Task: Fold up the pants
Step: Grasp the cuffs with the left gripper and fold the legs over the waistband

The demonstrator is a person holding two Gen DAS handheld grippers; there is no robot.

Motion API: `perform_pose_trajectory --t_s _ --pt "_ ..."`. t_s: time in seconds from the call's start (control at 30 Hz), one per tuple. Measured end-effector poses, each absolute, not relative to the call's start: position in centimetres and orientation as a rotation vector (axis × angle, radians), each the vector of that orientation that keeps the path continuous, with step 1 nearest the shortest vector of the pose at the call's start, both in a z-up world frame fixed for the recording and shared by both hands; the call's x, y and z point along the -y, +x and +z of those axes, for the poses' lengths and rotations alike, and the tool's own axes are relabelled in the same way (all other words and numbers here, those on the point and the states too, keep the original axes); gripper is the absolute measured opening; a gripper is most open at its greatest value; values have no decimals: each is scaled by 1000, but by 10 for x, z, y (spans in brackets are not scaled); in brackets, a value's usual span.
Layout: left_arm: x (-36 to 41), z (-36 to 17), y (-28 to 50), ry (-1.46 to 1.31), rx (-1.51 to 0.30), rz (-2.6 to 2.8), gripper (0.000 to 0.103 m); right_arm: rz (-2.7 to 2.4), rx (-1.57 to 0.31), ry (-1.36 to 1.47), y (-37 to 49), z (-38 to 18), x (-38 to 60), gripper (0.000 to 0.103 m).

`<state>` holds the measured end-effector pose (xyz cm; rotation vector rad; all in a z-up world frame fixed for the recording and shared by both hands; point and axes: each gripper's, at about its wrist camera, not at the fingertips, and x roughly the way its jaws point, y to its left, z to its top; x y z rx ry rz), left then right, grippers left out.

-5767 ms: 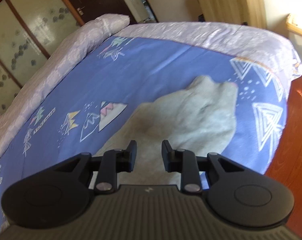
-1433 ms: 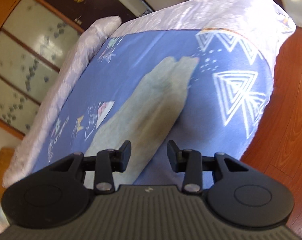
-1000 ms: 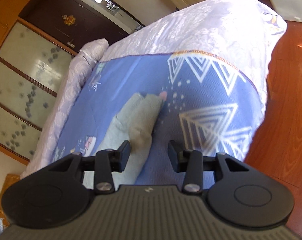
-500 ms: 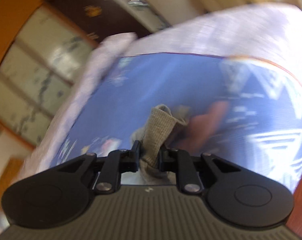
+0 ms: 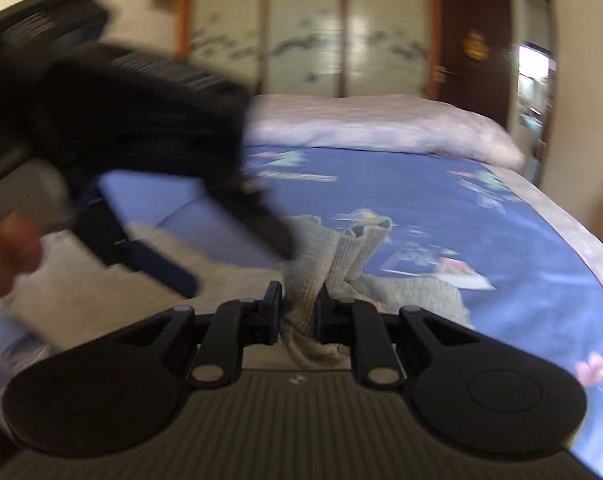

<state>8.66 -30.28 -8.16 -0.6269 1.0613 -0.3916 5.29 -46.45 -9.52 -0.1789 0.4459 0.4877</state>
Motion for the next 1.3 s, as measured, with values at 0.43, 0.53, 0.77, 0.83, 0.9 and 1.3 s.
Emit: perform_pose_trajectory --t_s 0.43,0.53,0.77,0.83,0.9,1.3 --pt "266 -108 86 -680 -1076 -310 10 604 -430 -332 14 -94 451 52" --pt "253 -103 85 -702 -1046 -311 10 534 -455 -315 15 -99 470 66" --pt "200 -79 69 -675 -919 -219 10 433 -575 -274 38 -113 483 68" --pt "182 -82 63 -670 -907 -159 10 452 -606 -219 41 -111 480 68" --pt "165 -91 58 -667 -922 -88 10 488 -630 -181 37 -111 469 68" --pt "154 -150 54 -601 -1008 45 22 411 -769 17 70 -122 464 58"
